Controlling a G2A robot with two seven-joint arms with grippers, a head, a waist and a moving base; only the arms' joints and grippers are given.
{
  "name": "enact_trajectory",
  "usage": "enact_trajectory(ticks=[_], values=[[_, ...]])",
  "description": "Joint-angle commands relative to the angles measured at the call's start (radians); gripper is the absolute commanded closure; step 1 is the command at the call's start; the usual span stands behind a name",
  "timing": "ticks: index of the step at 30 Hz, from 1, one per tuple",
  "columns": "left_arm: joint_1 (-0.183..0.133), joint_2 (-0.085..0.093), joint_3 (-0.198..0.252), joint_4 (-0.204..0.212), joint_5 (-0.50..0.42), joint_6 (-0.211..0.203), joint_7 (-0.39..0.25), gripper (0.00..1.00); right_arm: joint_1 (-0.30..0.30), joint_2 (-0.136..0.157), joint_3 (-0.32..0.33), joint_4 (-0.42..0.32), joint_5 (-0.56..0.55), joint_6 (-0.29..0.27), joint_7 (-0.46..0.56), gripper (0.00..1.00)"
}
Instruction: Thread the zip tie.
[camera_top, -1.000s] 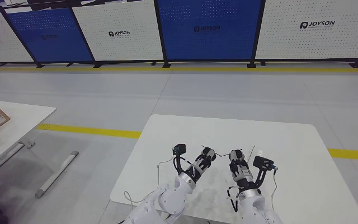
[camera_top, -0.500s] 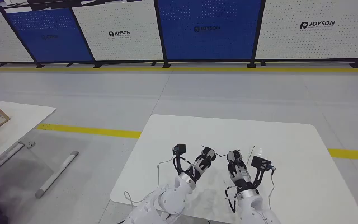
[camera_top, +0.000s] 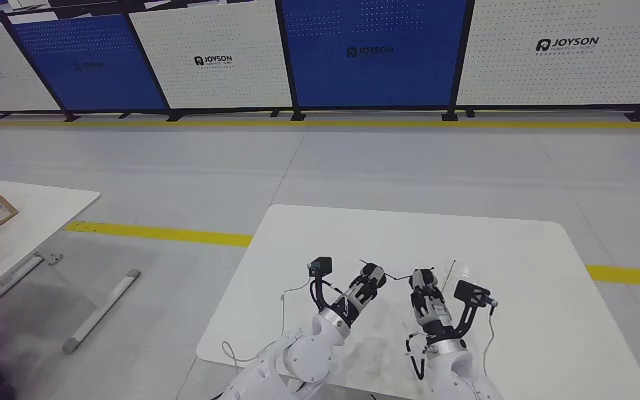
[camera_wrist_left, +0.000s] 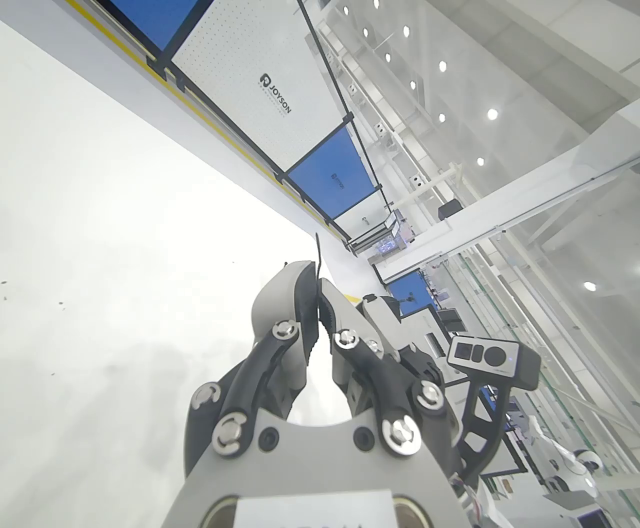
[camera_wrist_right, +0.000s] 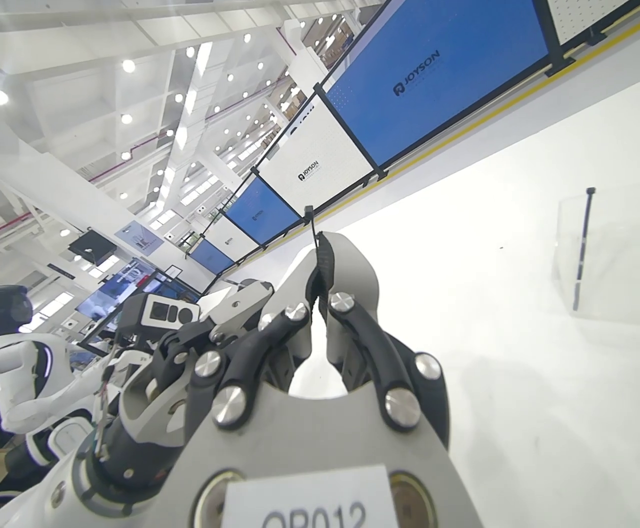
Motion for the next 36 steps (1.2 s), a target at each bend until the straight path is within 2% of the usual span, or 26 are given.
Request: enact_trajectory(ticks=[1,17,28,36], values=[[0.000,0.000,0.000,0.000,0.000,0.000,0.000,1.00,0.001,-0.001,0.000,0.000,0.001,0.000,0.000,1.00],[0.000,0.000,0.000,0.000,0.000,0.000,0.000,1.00,0.021,-0.010,-0.015,0.014,-0.002,0.021,0.027,1.00],[0.000,0.000,0.000,0.000,0.000,0.000,0.000,1.00,-0.002,-0.010,0.008,0.003,0.014,-0.006,-0.004,1.00],[0.000,0.000,0.000,0.000,0.000,0.000,0.000,1.00,-0.005,-0.010,0.007,-0.001,0.006,-0.010,0.011,1.00]])
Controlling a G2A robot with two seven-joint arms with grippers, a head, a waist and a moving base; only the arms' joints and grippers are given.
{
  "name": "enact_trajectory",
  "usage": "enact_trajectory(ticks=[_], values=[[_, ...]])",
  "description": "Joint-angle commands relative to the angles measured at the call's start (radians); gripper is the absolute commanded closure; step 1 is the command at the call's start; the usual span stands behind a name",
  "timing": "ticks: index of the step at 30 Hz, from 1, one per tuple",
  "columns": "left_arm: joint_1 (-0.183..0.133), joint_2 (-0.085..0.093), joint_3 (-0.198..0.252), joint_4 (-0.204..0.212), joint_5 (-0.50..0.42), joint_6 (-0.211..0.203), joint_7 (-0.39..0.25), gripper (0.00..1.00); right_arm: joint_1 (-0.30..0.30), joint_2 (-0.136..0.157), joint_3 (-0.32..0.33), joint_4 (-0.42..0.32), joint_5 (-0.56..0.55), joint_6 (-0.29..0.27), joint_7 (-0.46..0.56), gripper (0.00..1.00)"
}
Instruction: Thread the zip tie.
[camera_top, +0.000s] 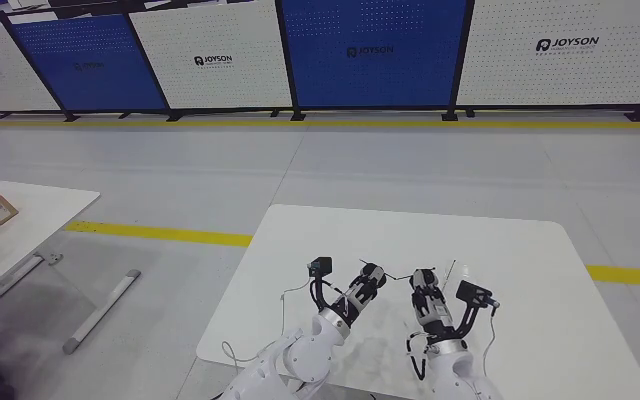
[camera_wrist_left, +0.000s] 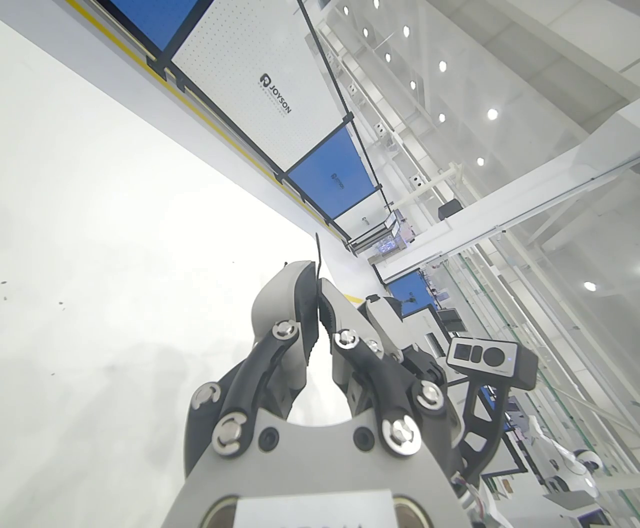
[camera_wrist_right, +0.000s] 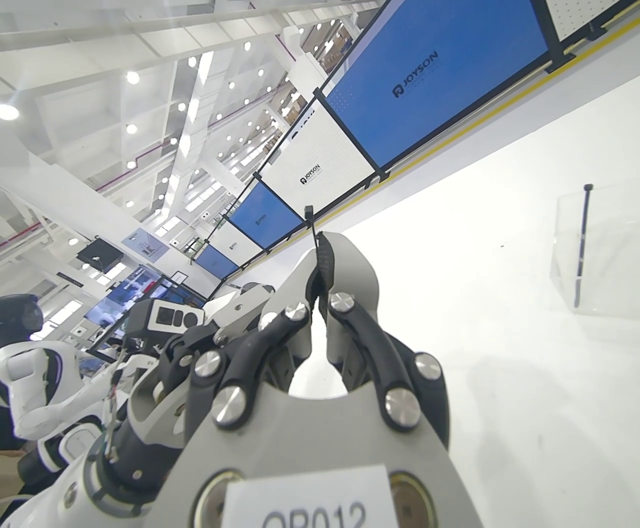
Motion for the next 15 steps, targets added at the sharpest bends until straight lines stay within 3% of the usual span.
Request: enact_trajectory(ticks=[1,15], values=[[0.000,0.000,0.000,0.000,0.000,0.000,0.000,1.00,0.001,-0.001,-0.003,0.001,-0.004,0.001,0.003,1.00],[0.000,0.000,0.000,0.000,0.000,0.000,0.000,1.00,0.011,-0.007,-0.015,0.015,-0.018,0.014,-0.004,1.00]])
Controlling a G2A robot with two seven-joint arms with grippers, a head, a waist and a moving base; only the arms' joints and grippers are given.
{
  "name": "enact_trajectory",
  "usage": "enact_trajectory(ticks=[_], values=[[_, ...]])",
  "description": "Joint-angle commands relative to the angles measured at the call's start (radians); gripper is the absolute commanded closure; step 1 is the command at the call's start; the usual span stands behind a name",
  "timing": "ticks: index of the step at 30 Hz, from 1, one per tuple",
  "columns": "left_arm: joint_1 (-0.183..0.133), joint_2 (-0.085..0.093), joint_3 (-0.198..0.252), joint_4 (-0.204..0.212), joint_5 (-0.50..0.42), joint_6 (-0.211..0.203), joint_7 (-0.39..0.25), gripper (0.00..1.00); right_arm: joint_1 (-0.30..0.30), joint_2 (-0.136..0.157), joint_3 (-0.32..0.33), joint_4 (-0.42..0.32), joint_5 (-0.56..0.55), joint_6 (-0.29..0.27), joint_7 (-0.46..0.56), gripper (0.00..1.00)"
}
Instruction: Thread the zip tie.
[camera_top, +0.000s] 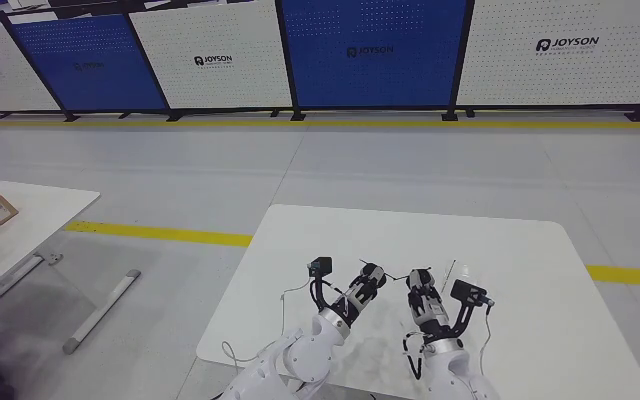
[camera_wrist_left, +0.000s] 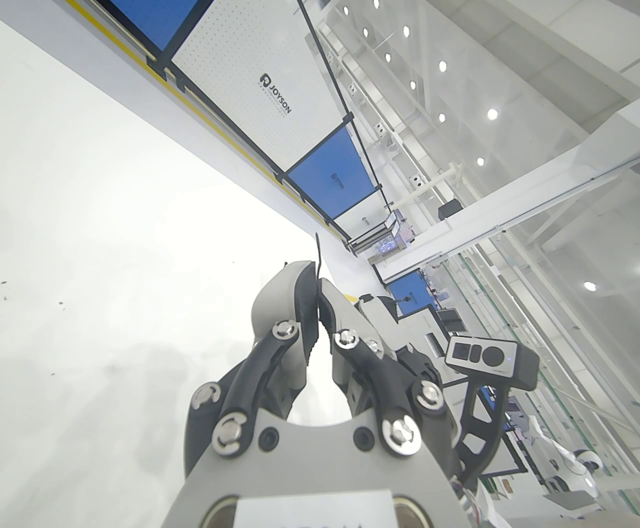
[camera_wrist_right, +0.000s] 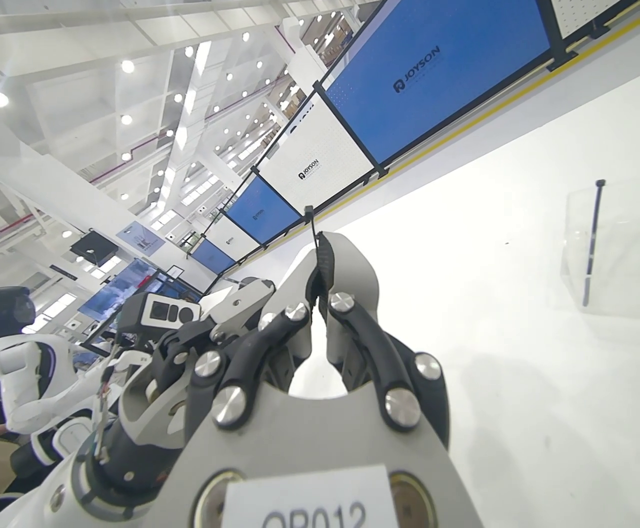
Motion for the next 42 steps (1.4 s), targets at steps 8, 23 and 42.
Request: enact_trajectory(ticks=[8,23,42], values=[[0.000,0.000,0.000,0.000,0.000,0.000,0.000,1.00,-0.005,-0.001,0.002,-0.003,0.008,-0.001,-0.011,1.00],[0.000,0.000,0.000,0.000,0.000,0.000,0.000,1.00,-0.008,-0.007,0.001,-0.016,0.010,0.017,-0.014,1.00],[0.000,0.000,0.000,0.000,0.000,0.000,0.000,1.00,0.007,-0.013,-0.013,-0.006,0.029,0.042,0.030,1.00]])
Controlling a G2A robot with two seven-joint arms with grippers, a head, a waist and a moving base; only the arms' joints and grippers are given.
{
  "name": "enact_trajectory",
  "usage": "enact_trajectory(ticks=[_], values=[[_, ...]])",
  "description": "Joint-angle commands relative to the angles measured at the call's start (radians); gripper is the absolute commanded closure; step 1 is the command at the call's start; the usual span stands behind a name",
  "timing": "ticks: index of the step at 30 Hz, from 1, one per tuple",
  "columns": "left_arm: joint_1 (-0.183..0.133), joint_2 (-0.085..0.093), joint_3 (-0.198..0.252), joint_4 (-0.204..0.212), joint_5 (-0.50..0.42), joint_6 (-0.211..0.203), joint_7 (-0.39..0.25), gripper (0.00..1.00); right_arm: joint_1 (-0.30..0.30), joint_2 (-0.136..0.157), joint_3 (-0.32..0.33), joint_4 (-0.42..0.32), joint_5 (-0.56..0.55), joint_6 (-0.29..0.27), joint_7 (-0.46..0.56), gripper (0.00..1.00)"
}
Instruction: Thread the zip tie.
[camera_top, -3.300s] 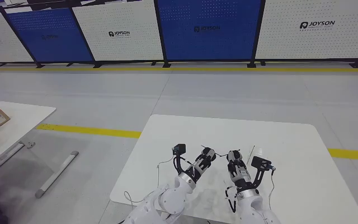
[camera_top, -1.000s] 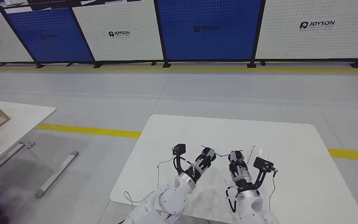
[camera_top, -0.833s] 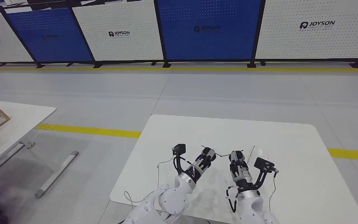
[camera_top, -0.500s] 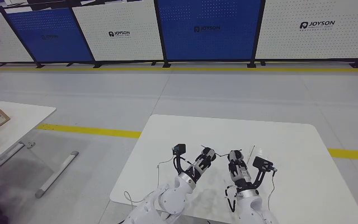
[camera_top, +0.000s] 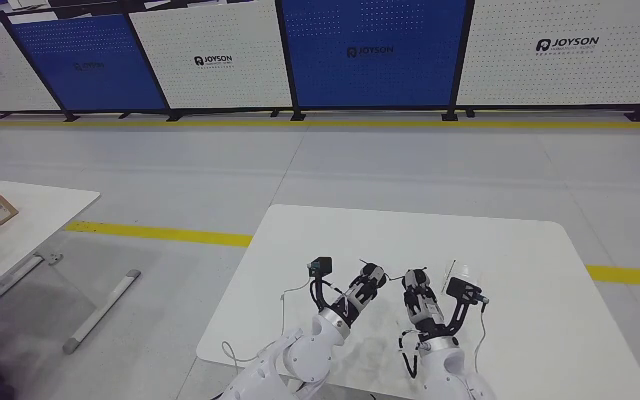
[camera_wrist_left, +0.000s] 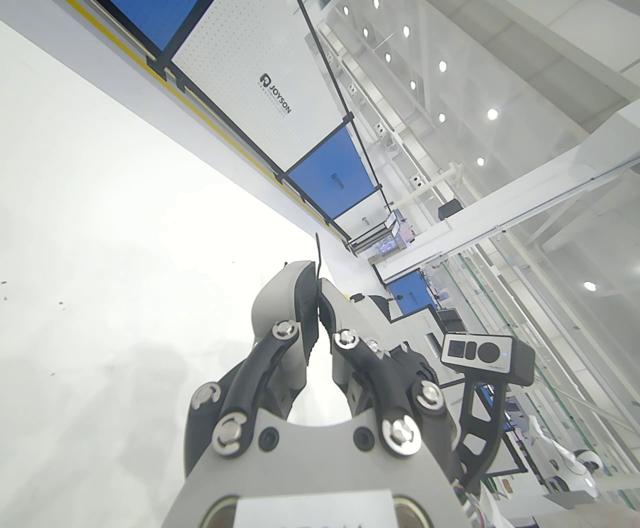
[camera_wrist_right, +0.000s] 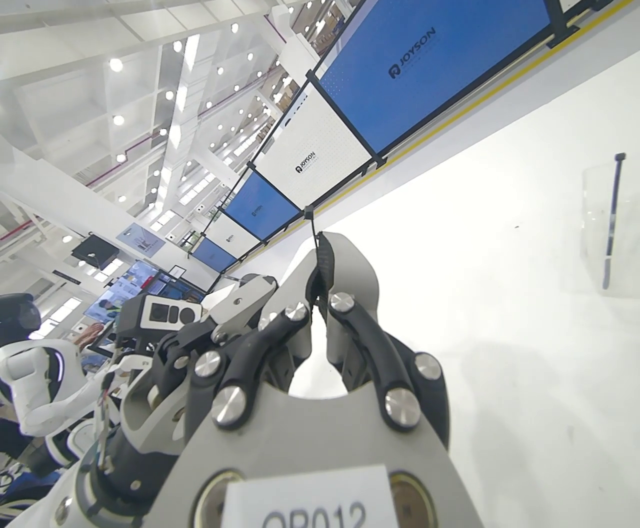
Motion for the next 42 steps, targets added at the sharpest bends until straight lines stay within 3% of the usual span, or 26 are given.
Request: enact_trajectory(ticks=[1,9,17,26,35,38,42], values=[[0.000,0.000,0.000,0.000,0.000,0.000,0.000,1.00,0.000,0.000,0.000,0.000,0.000,0.000,0.000,1.00],[0.000,0.000,0.000,0.000,0.000,0.000,0.000,1.00,-0.001,0.000,0.004,0.000,0.006,-0.005,-0.007,1.00],[0.009,-0.009,-0.012,-0.005,-0.105,-0.041,0.011,1.00,-0.011,0.000,0.015,0.017,0.007,-0.090,-0.072,1.00],[0.015,-0.013,-0.018,-0.006,-0.112,-0.065,0.007,1.00,-0.023,0.004,0.022,0.024,0.007,-0.169,-0.066,1.00],[0.007,-0.023,-0.007,0.026,-0.109,-0.060,0.032,1.00,-0.028,0.005,0.036,0.025,-0.002,-0.151,-0.068,1.00],[0.002,-0.026,-0.006,0.025,-0.110,-0.053,0.026,0.74,-0.029,0.005,0.035,0.023,-0.011,-0.149,-0.075,1.00],[0.001,-0.027,-0.004,0.025,-0.098,-0.044,0.018,0.62,-0.030,0.004,0.033,0.018,-0.025,-0.144,-0.079,1.00]])
